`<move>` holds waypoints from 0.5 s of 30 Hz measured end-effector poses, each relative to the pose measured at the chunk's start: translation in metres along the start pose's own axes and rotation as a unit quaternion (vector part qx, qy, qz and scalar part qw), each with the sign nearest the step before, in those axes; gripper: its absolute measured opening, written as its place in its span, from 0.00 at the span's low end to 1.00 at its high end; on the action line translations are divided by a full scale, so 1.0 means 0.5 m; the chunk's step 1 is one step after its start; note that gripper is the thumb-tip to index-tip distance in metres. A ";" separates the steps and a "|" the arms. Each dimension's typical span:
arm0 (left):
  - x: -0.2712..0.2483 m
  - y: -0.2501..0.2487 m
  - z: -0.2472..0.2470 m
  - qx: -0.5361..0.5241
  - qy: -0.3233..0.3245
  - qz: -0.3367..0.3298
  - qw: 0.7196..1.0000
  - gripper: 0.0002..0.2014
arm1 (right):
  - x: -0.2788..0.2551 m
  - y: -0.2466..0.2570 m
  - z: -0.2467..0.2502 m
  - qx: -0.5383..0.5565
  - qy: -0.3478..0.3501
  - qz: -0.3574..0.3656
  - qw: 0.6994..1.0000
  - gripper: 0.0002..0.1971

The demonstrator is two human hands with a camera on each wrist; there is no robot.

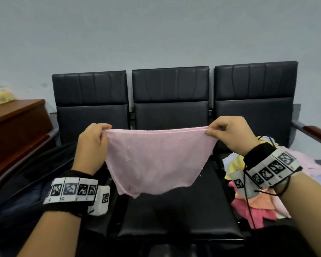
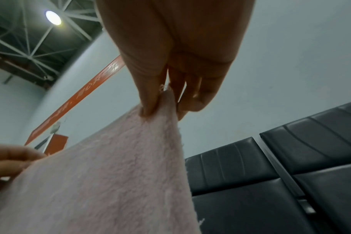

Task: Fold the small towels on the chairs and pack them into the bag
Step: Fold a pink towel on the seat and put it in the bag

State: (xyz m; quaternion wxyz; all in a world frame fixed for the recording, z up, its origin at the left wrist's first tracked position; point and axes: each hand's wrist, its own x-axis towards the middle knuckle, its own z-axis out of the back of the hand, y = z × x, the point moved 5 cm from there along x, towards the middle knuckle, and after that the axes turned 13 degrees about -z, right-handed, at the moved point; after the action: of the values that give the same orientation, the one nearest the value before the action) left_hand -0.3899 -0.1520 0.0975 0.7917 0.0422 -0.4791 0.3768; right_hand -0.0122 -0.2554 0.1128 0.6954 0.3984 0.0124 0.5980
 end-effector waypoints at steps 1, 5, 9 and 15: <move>0.003 0.007 -0.011 0.003 0.003 -0.001 1.000 0.14 | 0.007 -0.009 -0.001 0.020 -0.001 -0.008 1.000 0.04; 0.003 0.051 -0.095 -0.005 0.044 0.024 0.999 0.14 | 0.037 -0.070 -0.048 0.071 0.013 -0.047 0.996 0.08; -0.001 0.097 -0.193 -0.023 0.079 0.054 0.995 0.14 | 0.069 -0.141 -0.126 0.028 0.028 -0.095 0.995 0.07; 0.051 0.119 -0.253 -0.034 0.036 0.058 0.997 0.13 | 0.143 -0.177 -0.144 0.049 0.007 -0.104 0.993 0.06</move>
State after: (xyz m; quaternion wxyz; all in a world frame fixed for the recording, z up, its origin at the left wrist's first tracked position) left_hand -0.3296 -0.0413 0.0320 0.7865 -0.0260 -0.4641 0.4067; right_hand 0.0453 -0.1536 0.0461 0.7335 0.4243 0.0879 0.5237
